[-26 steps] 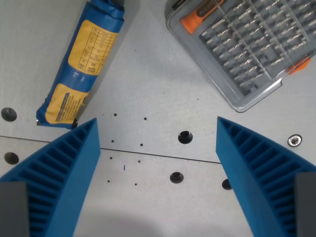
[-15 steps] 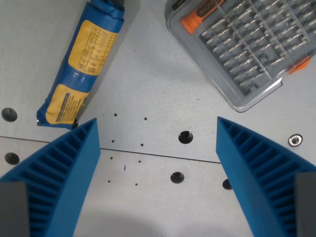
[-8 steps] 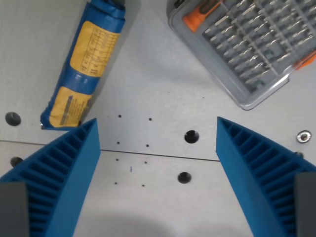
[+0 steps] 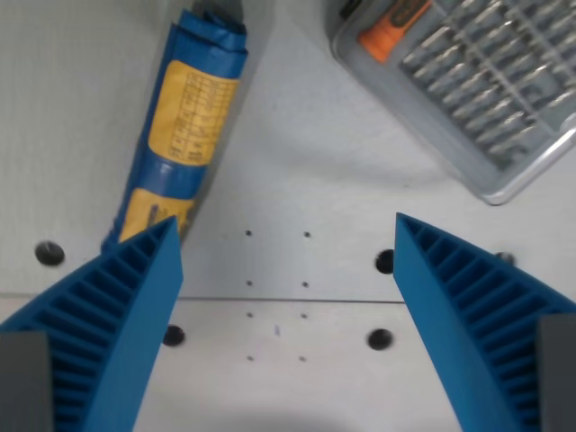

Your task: Move above the blue bag

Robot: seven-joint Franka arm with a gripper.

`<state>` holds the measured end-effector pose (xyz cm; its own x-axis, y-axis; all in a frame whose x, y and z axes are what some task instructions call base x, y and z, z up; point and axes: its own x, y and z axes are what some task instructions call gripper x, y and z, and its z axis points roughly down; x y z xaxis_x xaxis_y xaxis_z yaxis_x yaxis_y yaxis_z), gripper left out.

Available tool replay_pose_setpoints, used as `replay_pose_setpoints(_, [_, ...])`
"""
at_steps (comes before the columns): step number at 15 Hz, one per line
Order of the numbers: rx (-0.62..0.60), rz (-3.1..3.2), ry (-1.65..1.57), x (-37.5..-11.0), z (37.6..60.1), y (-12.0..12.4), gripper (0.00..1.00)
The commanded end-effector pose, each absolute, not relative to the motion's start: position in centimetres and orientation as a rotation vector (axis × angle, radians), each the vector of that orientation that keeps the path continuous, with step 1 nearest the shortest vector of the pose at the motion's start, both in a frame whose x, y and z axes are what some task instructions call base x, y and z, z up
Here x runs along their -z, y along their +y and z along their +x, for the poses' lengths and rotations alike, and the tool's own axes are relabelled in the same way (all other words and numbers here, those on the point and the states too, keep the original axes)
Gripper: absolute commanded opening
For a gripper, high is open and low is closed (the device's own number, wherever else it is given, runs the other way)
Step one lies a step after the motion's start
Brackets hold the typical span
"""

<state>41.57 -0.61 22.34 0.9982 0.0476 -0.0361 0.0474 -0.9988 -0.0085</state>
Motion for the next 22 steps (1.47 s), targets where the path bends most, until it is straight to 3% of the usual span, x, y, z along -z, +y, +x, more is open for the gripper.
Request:
replay_pose_setpoints(1, [0.083, -3.131, 0.216, -21.3, 41.1, 0.4, 1.0])
replay_pose_setpoints(22, [0.102, -3.052, 0.603, -15.0, 40.5, 4.9, 1.0])
